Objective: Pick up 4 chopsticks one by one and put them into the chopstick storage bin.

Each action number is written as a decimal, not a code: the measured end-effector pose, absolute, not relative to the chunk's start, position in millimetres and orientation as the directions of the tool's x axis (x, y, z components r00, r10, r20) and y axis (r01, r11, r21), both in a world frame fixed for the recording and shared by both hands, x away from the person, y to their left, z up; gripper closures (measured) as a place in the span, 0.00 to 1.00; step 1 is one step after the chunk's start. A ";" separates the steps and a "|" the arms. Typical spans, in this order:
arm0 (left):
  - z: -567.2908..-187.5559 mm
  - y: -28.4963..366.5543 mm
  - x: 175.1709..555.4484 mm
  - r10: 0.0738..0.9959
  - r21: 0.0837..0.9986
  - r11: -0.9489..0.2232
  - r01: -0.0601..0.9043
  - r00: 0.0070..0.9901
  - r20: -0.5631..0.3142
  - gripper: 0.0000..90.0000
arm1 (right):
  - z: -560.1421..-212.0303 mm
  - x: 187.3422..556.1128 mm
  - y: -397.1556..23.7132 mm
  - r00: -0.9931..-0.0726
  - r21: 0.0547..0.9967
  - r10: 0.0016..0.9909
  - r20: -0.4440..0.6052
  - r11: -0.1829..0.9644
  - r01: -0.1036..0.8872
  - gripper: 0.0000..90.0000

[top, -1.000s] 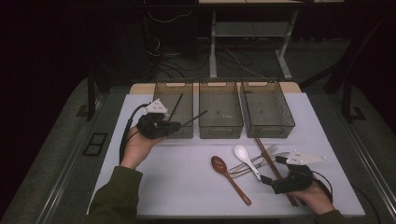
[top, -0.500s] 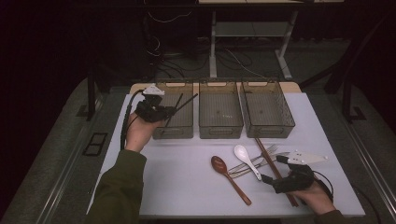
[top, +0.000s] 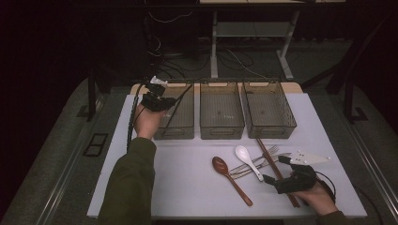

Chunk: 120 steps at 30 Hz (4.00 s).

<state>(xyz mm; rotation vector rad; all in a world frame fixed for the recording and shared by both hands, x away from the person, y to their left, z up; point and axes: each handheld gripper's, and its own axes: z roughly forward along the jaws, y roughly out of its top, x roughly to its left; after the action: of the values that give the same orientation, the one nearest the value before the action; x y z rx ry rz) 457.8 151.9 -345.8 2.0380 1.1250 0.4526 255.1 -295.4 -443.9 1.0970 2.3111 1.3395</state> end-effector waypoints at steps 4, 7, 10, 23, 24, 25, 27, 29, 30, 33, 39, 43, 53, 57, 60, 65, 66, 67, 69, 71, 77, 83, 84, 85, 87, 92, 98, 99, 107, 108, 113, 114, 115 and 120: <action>-350.4 149.2 469.3 0.853 0.742 -0.317 0.591 0.519 -0.050 0.95 | -443.6 254.8 -295.5 -0.687 0.829 0.712 0.145 0.292 0.477 0.01; -353.1 146.1 476.3 0.861 0.731 -0.317 0.604 0.507 -0.045 0.95 | -444.1 254.7 -296.7 -0.687 0.828 0.713 0.141 0.295 0.476 0.01; -355.7 142.9 483.3 0.873 0.721 -0.312 0.619 0.486 -0.040 0.95 | -443.5 254.5 -297.2 -0.685 0.831 0.713 0.146 0.287 0.476 0.01; -373.1 134.1 500.2 0.900 0.696 -0.296 0.654 0.435 -0.027 0.83 | -441.8 253.3 -298.5 -0.687 0.836 0.713 0.142 0.286 0.469 0.01; -372.8 134.8 499.6 0.898 0.703 -0.295 0.647 0.440 -0.028 0.79 | -441.6 253.3 -298.7 -0.687 0.837 0.713 0.142 0.284 0.468 0.01; -372.3 135.1 499.0 0.895 0.705 -0.301 0.642 0.444 -0.023 0.76 | -441.6 253.5 -298.9 -0.686 0.838 0.714 0.141 0.283 0.467 0.01; -370.1 137.1 497.5 0.890 0.705 -0.316 0.635 0.456 -0.012 0.70 | -441.7 253.7 -299.2 -0.686 0.836 0.713 0.144 0.283 0.471 0.01; -367.3 139.4 495.5 0.883 0.712 -0.320 0.626 0.469 -0.016 0.66 | -442.0 254.0 -298.9 -0.686 0.834 0.714 0.142 0.286 0.471 0.01; -365.8 140.2 494.1 0.880 0.716 -0.321 0.620 0.475 -0.016 0.64 | -442.2 254.1 -298.6 -0.685 0.833 0.714 0.142 0.288 0.472 0.01; -361.7 142.6 490.1 0.864 0.730 -0.318 0.605 0.502 -0.039 0.59 | -442.7 254.1 -298.2 -0.686 0.832 0.714 0.140 0.292 0.472 0.01; -355.6 144.1 477.9 0.828 0.754 -0.322 0.572 0.556 -0.068 0.49 | -443.2 254.7 -298.3 -0.683 0.832 0.718 0.137 0.291 0.472 0.01; -351.0 143.0 466.6 0.803 0.773 -0.340 0.536 0.594 -0.058 0.46 | -443.3 254.5 -297.6 -0.682 0.831 0.718 0.137 0.292 0.474 0.01; -341.7 138.5 436.9 0.732 0.793 -0.373 0.481 0.678 -0.067 0.36 | -443.6 255.0 -297.7 -0.682 0.826 0.719 0.137 0.297 0.478 0.01; -340.1 136.8 423.7 0.711 0.808 -0.374 0.454 0.700 -0.064 0.32 | -443.9 255.0 -297.6 -0.680 0.826 0.721 0.135 0.297 0.479 0.01; -338.9 135.5 413.9 0.694 0.819 -0.373 0.436 0.717 -0.066 0.30 | -444.1 255.1 -297.6 -0.680 0.826 0.721 0.134 0.298 0.479 0.01; -339.6 133.8 399.8 0.672 0.829 -0.374 0.416 0.738 -0.068 0.26 | -444.3 255.7 -297.4 -0.677 0.825 0.723 0.135 0.296 0.481 0.01; -340.3 133.4 396.7 0.668 0.833 -0.369 0.413 0.741 -0.071 0.25 | -444.3 255.5 -297.3 -0.678 0.825 0.723 0.134 0.297 0.480 0.01; -341.1 133.4 393.5 0.663 0.836 -0.369 0.407 0.746 -0.071 0.25 | -444.2 255.3 -297.4 -0.679 0.826 0.722 0.133 0.299 0.479 0.01; -343.5 133.1 386.1 0.655 0.840 -0.368 0.400 0.752 -0.071 0.24 | -444.1 255.1 -297.6 -0.678 0.826 0.722 0.134 0.297 0.479 0.01; -346.6 132.5 378.3 0.649 0.839 -0.375 0.395 0.758 -0.067 0.22 | -443.9 255.1 -297.9 -0.677 0.827 0.724 0.134 0.295 0.480 0.01; -358.4 131.5 355.1 0.640 0.843 -0.378 0.382 0.766 -0.061 0.16 | -443.5 254.7 -297.8 -0.674 0.826 0.726 0.138 0.291 0.483 0.01; -371.0 133.9 334.8 0.622 0.840 -0.387 0.381 0.780 -0.066 0.15 | -443.4 254.6 -298.4 -0.675 0.830 0.726 0.132 0.292 0.476 0.01; -373.0 134.5 331.7 0.618 0.839 -0.391 0.378 0.783 -0.065 0.14 | -443.3 254.6 -298.5 -0.676 0.830 0.725 0.131 0.293 0.475 0.01; -375.0 135.1 328.6 0.615 0.839 -0.392 0.377 0.786 -0.065 0.14 | -443.3 254.7 -298.5 -0.676 0.830 0.725 0.131 0.292 0.475 0.01; -379.5 136.4 322.3 0.609 0.842 -0.387 0.377 0.790 -0.074 0.12 | -443.3 254.8 -298.3 -0.674 0.829 0.727 0.132 0.291 0.476 0.01; -392.6 141.0 306.7 0.607 0.841 -0.378 0.388 0.789 -0.091 0.08 | -442.2 254.4 -299.2 -0.674 0.831 0.727 0.130 0.290 0.474 0.01; -406.9 143.3 290.3 0.602 0.842 -0.369 0.393 0.791 -0.105 0.02 | -441.9 254.4 -299.6 -0.673 0.832 0.728 0.130 0.289 0.474 0.01; -409.3 143.8 287.6 0.598 0.844 -0.373 0.384 0.796 -0.097 0.02 | -441.9 254.3 -299.7 -0.673 0.832 0.728 0.130 0.289 0.474 0.01; -425.5 148.1 270.6 0.587 0.850 -0.392 0.351 0.807 -0.063 0.00 | -440.0 253.7 -301.2 -0.670 0.835 0.733 0.121 0.290 0.468 0.01; -427.0 148.9 269.1 0.584 0.853 -0.388 0.349 0.809 -0.065 0.00 | -439.6 253.3 -301.4 -0.669 0.835 0.733 0.123 0.288 0.469 0.01; -434.5 150.1 265.3 0.583 0.847 -0.396 0.354 0.810 -0.066 0.00 | -435.5 252.4 -301.4 -0.660 0.830 0.742 0.113 0.295 0.474 0.01; -435.3 150.3 265.9 0.581 0.844 -0.401 0.357 0.811 -0.067 0.00 | -434.4 252.4 -301.4 -0.657 0.827 0.745 0.112 0.297 0.477 0.01; -436.1 150.2 266.3 0.581 0.842 -0.396 0.366 0.810 -0.079 0.00 | -432.8 251.6 -301.5 -0.652 0.821 0.750 0.113 0.299 0.486 0.01; -438.9 150.7 267.5 0.578 0.833 -0.405 0.376 0.811 -0.085 0.00 | -425.6 249.8 -303.7 -0.630 0.803 0.770 0.101 0.310 0.509 0.05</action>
<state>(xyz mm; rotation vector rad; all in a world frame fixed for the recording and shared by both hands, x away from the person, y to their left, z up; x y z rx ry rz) 267.5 150.7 -438.9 2.0426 0.7053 0.2680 249.8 -303.7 -425.6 1.1537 2.2801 1.2276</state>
